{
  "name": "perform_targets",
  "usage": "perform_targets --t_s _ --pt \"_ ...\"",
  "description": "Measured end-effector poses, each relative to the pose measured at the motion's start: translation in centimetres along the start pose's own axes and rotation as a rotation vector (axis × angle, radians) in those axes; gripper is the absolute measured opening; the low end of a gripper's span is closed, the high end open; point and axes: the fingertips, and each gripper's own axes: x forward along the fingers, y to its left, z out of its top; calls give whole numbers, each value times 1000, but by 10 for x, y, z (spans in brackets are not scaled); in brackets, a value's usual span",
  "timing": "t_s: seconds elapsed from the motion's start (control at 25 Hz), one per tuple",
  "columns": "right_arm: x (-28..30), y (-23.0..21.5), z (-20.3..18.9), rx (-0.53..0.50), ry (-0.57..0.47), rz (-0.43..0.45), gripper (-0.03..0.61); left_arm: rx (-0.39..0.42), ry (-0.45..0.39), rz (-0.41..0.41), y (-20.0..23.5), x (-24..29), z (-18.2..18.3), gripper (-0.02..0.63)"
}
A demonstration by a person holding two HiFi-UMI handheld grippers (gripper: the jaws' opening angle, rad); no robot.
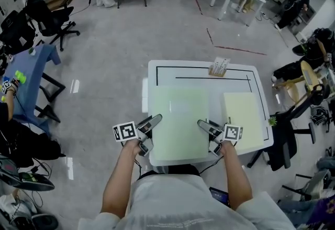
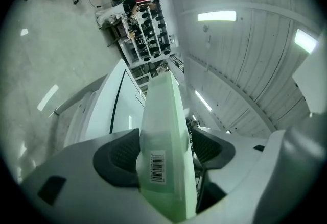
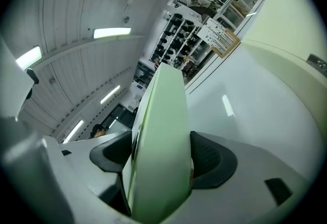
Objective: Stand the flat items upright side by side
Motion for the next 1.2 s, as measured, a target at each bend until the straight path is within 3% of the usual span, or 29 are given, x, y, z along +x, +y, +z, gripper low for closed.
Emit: perform_targets --t_s 0.16,0.24,0.36,0.64,1.04,1.2 --pt "5 30 -2 -38 7 156 360 59 86 -9 -2 0 -9 355" --pt "7 40 -2 -83 12 201 340 91 109 -11 -1 0 -13 370" --pt "8 53 0 -155 16 244 326 78 119 -80 -8 -1 -17 370" --pt "8 60 -1 -166 17 284 319 114 165 -158 -17 -2 -25 382" --pt "6 66 -3 -160 32 323 318 204 322 -258 -25 2 -53 390" --pt "2 68 -3 -156 29 329 318 190 357 -294 -28 2 -59 390"
